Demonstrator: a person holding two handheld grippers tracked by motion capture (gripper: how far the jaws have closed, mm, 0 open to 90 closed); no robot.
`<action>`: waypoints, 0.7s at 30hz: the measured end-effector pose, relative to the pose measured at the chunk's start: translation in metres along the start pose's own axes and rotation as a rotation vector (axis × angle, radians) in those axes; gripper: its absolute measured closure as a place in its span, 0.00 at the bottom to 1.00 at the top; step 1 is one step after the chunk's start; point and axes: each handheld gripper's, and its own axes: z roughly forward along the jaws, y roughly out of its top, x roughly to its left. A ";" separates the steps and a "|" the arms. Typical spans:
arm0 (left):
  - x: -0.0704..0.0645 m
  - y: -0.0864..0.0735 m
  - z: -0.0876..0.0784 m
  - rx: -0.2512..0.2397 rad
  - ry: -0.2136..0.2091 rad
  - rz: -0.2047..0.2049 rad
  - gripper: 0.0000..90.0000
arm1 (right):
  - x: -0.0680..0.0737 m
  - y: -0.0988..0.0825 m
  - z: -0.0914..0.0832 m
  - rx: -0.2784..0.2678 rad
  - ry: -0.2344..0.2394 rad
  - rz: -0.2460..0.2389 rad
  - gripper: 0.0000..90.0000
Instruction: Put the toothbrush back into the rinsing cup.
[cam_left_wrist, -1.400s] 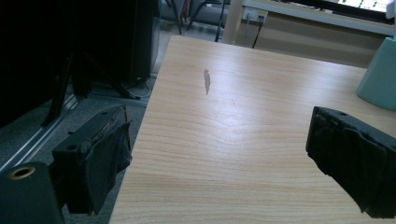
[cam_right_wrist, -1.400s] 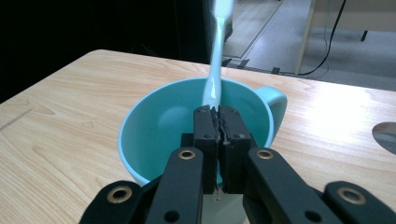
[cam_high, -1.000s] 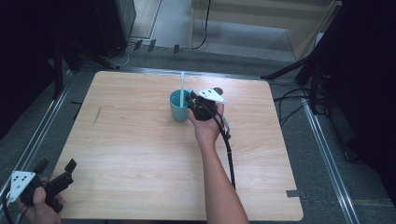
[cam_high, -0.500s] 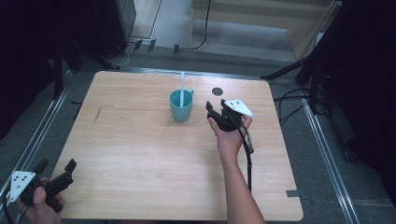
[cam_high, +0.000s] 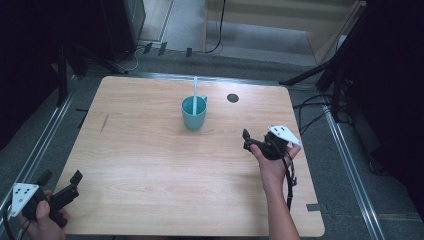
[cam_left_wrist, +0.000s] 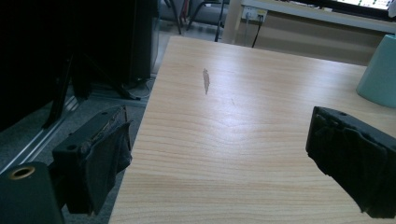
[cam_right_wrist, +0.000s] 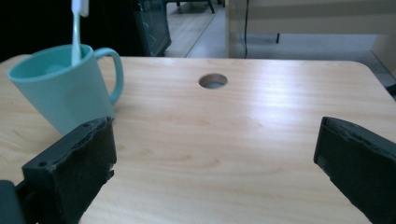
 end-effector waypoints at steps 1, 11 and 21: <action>0.000 0.000 0.000 0.000 0.000 0.000 0.08 | -0.007 -0.007 -0.009 0.002 -0.002 -0.001 0.00; -0.001 0.000 0.000 -0.001 -0.002 0.009 0.08 | -0.043 -0.036 -0.043 -0.024 -0.029 0.034 0.00; -0.002 0.000 0.000 0.002 -0.002 0.028 0.08 | -0.079 -0.068 -0.077 -0.010 -0.085 0.068 0.00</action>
